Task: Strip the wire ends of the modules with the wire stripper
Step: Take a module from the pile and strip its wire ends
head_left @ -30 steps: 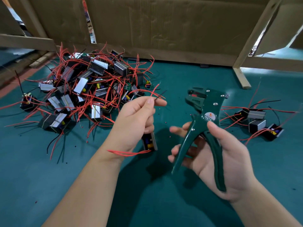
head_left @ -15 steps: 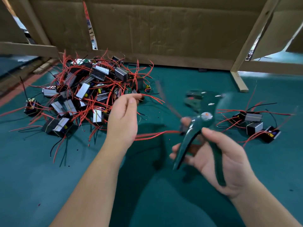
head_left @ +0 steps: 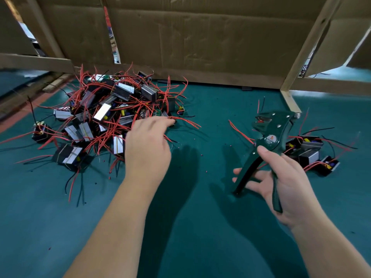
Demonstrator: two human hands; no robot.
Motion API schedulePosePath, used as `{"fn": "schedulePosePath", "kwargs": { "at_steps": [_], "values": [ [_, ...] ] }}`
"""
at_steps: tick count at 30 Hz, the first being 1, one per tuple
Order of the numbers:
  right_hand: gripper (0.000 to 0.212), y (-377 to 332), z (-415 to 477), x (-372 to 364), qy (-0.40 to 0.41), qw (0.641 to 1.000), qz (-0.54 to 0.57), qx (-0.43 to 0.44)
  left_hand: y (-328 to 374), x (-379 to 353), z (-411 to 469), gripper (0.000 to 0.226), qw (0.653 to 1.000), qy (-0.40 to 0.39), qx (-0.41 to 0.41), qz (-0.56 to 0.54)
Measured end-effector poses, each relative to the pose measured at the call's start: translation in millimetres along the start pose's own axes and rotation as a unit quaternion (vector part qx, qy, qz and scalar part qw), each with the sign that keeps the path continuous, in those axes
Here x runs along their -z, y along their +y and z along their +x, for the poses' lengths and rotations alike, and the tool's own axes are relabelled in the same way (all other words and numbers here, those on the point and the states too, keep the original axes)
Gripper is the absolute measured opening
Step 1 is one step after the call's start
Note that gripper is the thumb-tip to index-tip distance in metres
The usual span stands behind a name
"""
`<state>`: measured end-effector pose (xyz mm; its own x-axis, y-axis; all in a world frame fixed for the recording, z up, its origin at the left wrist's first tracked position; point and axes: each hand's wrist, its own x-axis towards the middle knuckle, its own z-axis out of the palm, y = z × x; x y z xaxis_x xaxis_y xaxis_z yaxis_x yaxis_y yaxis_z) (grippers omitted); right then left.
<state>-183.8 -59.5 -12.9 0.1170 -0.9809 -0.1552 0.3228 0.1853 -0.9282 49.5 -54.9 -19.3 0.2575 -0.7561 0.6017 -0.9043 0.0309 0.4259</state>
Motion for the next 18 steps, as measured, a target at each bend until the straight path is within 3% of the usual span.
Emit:
{"fn": "schedulePosePath", "kwargs": {
  "at_steps": [3, 6, 9, 11, 13, 15, 18],
  "values": [
    [0.041, 1, -1, -3, -0.011, 1.000, 0.004, -0.008, -2, -18, -1, 0.056, 0.986, -0.113, 0.023, 0.123],
    [0.038, 2, -1, -3, -0.020, 1.000, 0.009, -0.010, -13, -25, 2, 0.040, 0.975, -0.109, 0.083, 0.175],
    [0.035, 1, -3, -4, -0.022, 1.000, 0.019, -0.005, -15, -23, 4, 0.021, 0.981, -0.074, 0.105, 0.147],
    [0.031, 2, -4, -7, -0.021, 0.999, 0.032, 0.008, -12, -20, 4, 0.018, 0.996, -0.013, 0.078, 0.036],
    [0.029, 2, -6, -9, -0.028, 0.998, 0.053, 0.024, -5, -14, 3, 0.018, 0.988, 0.061, 0.061, -0.132],
    [0.036, 0, -7, -10, -0.058, 0.994, 0.085, 0.018, 7, -11, 0, 0.018, 0.952, 0.084, 0.077, -0.284],
    [0.064, -4, -9, -11, -0.148, 0.974, 0.159, -0.061, 26, -9, -6, 0.018, 0.879, 0.014, 0.143, -0.454]
  ]
}}
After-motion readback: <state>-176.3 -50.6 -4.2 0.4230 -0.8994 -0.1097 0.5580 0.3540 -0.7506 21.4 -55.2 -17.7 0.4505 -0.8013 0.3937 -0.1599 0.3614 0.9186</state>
